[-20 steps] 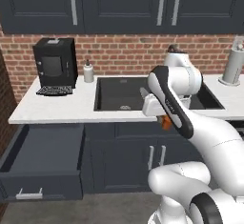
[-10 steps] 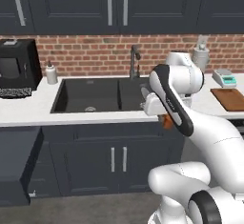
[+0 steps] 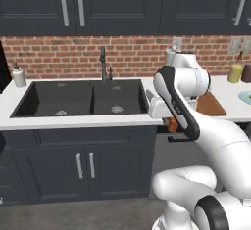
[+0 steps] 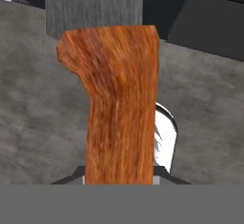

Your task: Pick up the knife from the drawer and place it on the cutting board. Then place the meat from the plate to the cutting board.

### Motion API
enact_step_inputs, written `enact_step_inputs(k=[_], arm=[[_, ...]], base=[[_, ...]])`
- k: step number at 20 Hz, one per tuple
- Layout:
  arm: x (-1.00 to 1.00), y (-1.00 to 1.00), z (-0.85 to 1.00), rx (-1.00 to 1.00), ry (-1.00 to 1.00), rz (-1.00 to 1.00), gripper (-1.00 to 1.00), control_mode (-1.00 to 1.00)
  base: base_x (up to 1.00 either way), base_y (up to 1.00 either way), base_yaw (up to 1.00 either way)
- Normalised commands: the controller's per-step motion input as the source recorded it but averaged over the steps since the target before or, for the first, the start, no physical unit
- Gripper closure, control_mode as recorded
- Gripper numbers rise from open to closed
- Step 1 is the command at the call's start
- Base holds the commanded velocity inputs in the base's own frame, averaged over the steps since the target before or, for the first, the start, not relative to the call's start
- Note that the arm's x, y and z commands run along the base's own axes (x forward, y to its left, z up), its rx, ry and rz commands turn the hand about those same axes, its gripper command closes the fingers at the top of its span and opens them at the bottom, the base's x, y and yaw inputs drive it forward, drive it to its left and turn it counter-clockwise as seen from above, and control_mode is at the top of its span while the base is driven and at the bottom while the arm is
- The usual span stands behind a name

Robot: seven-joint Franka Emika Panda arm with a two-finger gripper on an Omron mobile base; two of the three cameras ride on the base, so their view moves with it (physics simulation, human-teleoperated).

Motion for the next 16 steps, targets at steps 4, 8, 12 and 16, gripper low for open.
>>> enact_step_inputs(k=[4, 8, 12, 16], arm=[[0.00, 0.00, 0.00, 0.00, 0.00, 0.00, 1.00, 1.00], [0.00, 0.00, 0.00, 0.00, 0.00, 0.00, 1.00, 1.00], [0.00, 0.00, 0.00, 0.00, 0.00, 0.00, 1.00, 1.00], [0.00, 0.00, 0.00, 0.00, 0.00, 0.00, 1.00, 1.00]], base=[[0.01, -0.79, 0.00], [0.06, -0.66, 0.00], [0.19, -0.50, 0.00], [0.33, -0.42, -0.03]])
